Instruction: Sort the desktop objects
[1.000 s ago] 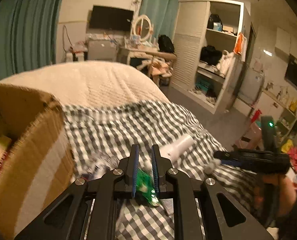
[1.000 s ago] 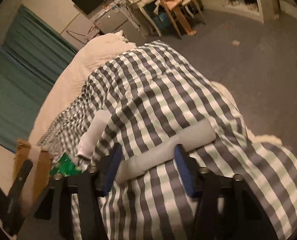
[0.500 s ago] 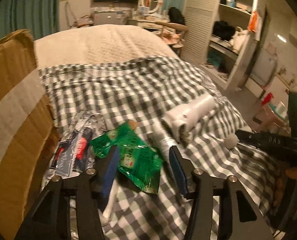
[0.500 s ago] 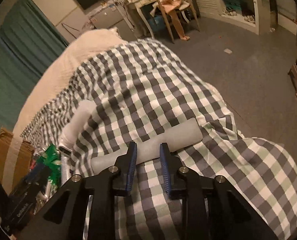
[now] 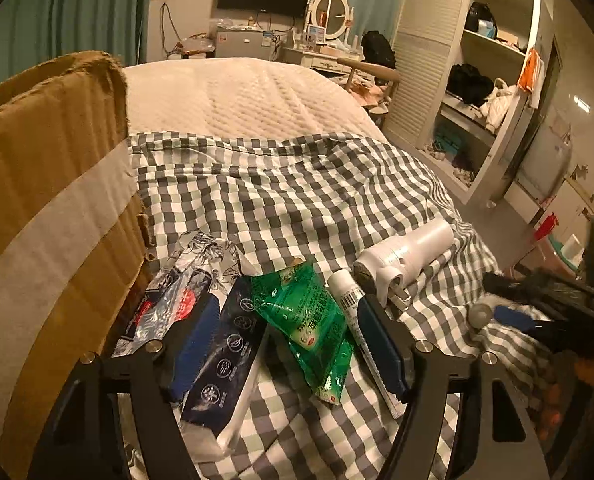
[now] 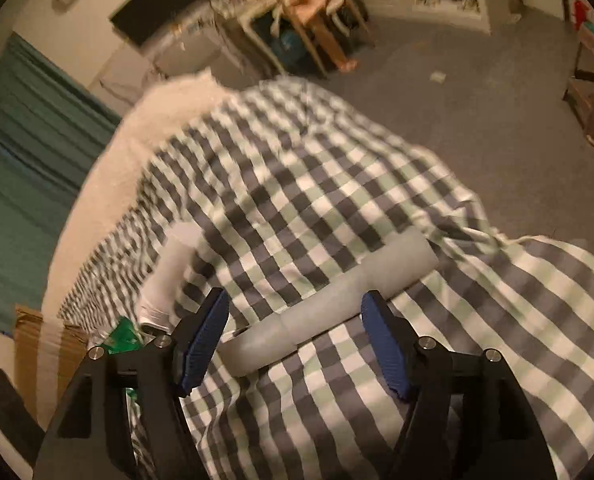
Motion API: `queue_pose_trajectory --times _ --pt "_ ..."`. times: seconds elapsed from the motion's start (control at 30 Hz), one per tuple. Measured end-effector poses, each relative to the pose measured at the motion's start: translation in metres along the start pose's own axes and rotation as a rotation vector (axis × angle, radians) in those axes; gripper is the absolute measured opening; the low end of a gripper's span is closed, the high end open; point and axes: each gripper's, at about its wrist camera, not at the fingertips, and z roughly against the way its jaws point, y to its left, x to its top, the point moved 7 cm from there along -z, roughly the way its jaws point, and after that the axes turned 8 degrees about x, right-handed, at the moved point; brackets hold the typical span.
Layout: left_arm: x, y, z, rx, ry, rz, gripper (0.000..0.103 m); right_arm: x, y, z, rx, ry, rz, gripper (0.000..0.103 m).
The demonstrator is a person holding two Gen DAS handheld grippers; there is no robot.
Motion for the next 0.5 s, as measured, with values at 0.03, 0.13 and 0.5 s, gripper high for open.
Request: queue_pose_trajectory --times 0.03,0.13,0.5 --pt "0.001 -0.001 0.0 0.001 -0.007 -0.014 0.074 0.001 0.004 0.002 -0.001 -0.003 0.054 0.07" --pt "0.003 -0.004 0.002 -0.006 -0.025 -0.036 0.074 -0.003 0.019 -0.008 0.001 0.068 0.247 0.071" --pt "-0.006 -0.022 -0.012 -0.029 -0.001 -0.088 0.069 -0.02 0.022 -0.039 -0.092 0.149 0.389 0.072"
